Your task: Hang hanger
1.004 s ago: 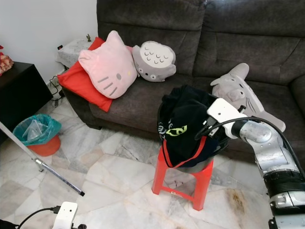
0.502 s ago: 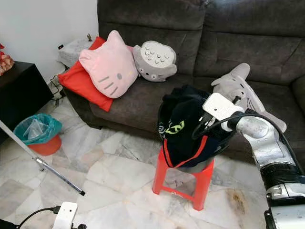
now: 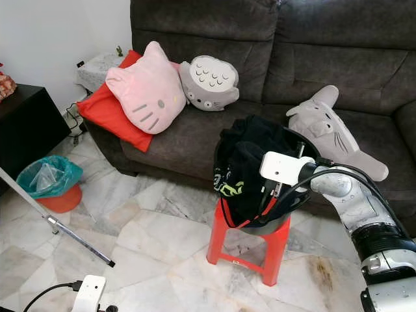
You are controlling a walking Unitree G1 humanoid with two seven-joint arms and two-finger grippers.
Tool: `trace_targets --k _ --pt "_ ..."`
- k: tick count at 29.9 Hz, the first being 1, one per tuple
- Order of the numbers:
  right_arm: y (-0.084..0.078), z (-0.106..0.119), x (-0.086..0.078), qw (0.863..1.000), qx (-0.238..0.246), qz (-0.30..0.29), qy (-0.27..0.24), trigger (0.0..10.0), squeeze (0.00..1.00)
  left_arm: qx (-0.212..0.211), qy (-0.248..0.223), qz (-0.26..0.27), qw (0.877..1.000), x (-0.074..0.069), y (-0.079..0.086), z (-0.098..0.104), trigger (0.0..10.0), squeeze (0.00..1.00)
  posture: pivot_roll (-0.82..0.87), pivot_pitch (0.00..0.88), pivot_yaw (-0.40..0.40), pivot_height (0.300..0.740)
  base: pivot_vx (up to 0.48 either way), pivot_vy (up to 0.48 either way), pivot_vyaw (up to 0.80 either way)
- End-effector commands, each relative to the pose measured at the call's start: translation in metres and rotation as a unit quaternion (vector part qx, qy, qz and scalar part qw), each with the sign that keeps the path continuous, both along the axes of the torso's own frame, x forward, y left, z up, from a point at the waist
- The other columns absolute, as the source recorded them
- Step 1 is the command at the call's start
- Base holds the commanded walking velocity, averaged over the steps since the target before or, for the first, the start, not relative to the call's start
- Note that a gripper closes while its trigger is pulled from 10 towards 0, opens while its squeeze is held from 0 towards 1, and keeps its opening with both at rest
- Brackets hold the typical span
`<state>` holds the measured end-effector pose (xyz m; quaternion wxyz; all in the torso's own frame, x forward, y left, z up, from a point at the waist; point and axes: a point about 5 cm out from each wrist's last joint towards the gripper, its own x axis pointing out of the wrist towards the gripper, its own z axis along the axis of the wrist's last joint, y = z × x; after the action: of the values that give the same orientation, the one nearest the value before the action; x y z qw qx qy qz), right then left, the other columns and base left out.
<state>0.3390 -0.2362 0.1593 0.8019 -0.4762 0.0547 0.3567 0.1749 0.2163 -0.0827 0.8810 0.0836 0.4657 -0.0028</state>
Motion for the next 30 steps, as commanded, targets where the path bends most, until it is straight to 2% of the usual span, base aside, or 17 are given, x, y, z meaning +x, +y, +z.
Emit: trace_targets --k 1,17,20,30 --pt "0.002 0.007 0.003 1.000 0.001 0.012 -0.009 10.0 1.00 0.000 -0.002 0.008 1.000 -0.002 0.002 0.000 10.0 0.00 -0.11 0.000 0.063 0.736 0.000 0.000 0.00" --pt "0.013 0.023 0.006 0.997 0.009 0.037 -0.067 10.0 1.00 0.000 -0.004 0.011 1.000 -0.001 0.002 0.000 10.0 0.00 -0.11 0.000 0.061 0.736 0.000 0.000 0.00" --pt "0.015 0.027 0.007 0.996 0.027 0.035 -0.084 10.0 1.00 0.000 -0.004 0.012 1.000 -0.001 0.002 0.000 10.0 0.00 -0.11 0.000 0.059 0.736 0.000 0.000 0.00" --pt "0.028 0.046 0.004 0.982 0.130 0.045 -0.130 10.0 1.00 0.001 -0.004 0.011 1.000 -0.001 0.002 0.000 10.0 0.00 -0.11 0.000 0.062 0.736 0.000 0.000 0.00"
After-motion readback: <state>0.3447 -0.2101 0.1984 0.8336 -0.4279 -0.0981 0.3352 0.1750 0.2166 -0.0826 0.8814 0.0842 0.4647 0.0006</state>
